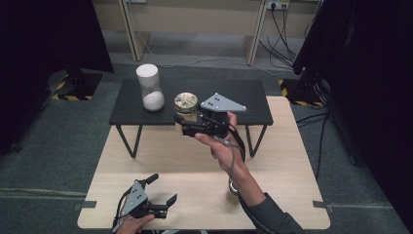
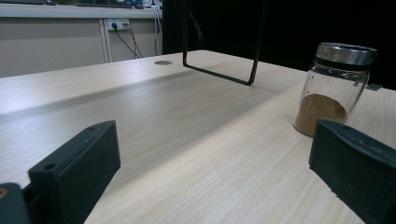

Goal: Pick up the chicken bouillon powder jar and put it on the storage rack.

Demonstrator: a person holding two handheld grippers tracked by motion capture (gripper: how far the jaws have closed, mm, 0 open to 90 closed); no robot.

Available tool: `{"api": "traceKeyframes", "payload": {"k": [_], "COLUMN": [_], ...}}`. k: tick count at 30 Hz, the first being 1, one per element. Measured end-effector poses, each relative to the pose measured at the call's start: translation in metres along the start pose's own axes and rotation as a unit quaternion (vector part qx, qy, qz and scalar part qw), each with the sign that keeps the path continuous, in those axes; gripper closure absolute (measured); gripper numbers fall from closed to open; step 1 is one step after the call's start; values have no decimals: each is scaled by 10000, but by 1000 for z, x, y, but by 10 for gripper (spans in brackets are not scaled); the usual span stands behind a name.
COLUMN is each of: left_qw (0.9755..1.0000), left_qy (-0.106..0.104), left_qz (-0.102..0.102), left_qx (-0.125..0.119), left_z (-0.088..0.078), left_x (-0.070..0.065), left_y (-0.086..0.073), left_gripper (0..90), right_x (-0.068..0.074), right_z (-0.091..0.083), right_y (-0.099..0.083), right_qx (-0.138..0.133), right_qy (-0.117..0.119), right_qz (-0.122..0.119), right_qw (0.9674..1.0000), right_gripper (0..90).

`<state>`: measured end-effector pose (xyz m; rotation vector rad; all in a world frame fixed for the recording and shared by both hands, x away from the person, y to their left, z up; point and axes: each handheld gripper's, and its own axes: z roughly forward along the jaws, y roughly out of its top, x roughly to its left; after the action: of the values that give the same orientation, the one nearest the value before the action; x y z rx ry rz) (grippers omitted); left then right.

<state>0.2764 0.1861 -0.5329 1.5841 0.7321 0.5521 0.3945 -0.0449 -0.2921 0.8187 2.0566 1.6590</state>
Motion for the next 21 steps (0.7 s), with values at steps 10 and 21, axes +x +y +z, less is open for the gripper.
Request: {"api": "traceKeyframes", "payload": {"k": [10,21], "left_qw": [10000,10000], "left_qy": [0,-4], "left_qz": [3,0], "left_qx": [-1,-7], "left_z": [0,0], "left_x": [0,0], "left_y": [0,0], "left_gripper": [11,12], "right_x": [-4,-10], "right_z": [3,21], "right_y": [8,11], "right_qx": [-43,22], "right_qy": [-104,-271], "right_qz": [-46,-76], "right_qw": [9999,9996], "right_gripper": [305,305]}}
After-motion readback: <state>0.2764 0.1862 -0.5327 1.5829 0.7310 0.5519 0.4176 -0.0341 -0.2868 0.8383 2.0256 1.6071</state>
